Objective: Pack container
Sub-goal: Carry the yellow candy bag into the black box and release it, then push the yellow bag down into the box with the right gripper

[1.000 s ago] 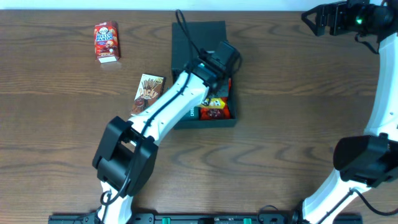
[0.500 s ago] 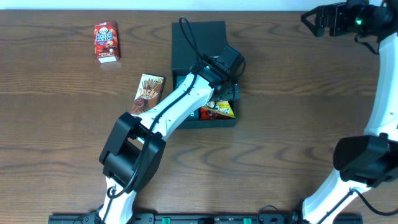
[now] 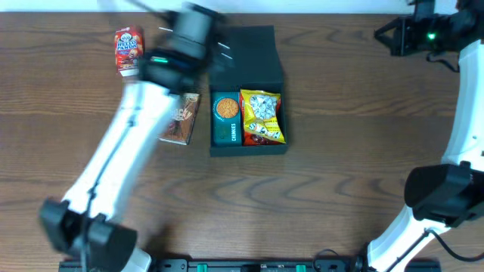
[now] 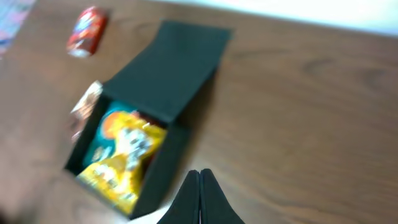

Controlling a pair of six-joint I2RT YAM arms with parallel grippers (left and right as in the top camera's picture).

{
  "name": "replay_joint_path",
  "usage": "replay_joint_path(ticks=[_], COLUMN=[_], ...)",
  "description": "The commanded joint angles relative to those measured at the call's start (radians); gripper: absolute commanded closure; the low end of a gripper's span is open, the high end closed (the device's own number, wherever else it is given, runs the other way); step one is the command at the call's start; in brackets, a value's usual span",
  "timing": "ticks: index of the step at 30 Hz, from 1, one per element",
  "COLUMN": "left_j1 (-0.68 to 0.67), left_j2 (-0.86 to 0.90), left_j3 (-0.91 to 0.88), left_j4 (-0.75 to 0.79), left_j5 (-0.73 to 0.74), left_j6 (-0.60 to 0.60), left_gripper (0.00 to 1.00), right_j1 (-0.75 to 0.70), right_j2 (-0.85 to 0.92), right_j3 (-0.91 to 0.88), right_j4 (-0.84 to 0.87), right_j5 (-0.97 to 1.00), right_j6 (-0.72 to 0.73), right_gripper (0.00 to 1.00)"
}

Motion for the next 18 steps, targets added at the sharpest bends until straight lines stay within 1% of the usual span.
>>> replay_joint_path(ticks=[1,5,7,11,12,14,18], left_j1=[0.108,0.218,0.269,0.352,0.365,0.384,0.395], left_j2=[-0.020,-0.020,-0.020,-0.020,-0.020,-0.020,-0.020], left_j3=[0.008,0.008,0.008,0.008,0.008,0.008,0.008], left_j4=[-0.026,-0.027,-0.026,-0.026,-0.027,-0.028,-0.029], left_j5=[-0.013,0.110,0.152,0.246,0.261,0.277,0.277], left_j6=[0.022,0.083,0.113,0.203,0.215,0.233,0.267], left_gripper=[0.05,0.05,0.05,0.05,0.05,0.05,0.05], right_j1=[0.094,0.228,0.309,0.436,0.455,0.501,0.564], right_j2=[-0.009,-0.009,-0.009,-0.009,-0.009,-0.009,-0.001], right_j3=[-0.086,-0.235,-0.316,-0.446,-0.466,-0.513,-0.579], right_j4=[-0.014,0.020,0.077,0.216,0.241,0.288,0.308], right_j5=[-0.112,-0.183,-0.187,-0.176,-0.163,-0.078,0.007], right_j6=[-0.067,-0.108,-0.107,-0.033,-0.015,0.047,0.068], right_gripper=[0.99,0.99,0.99,0.99,0.99,0.99,0.99])
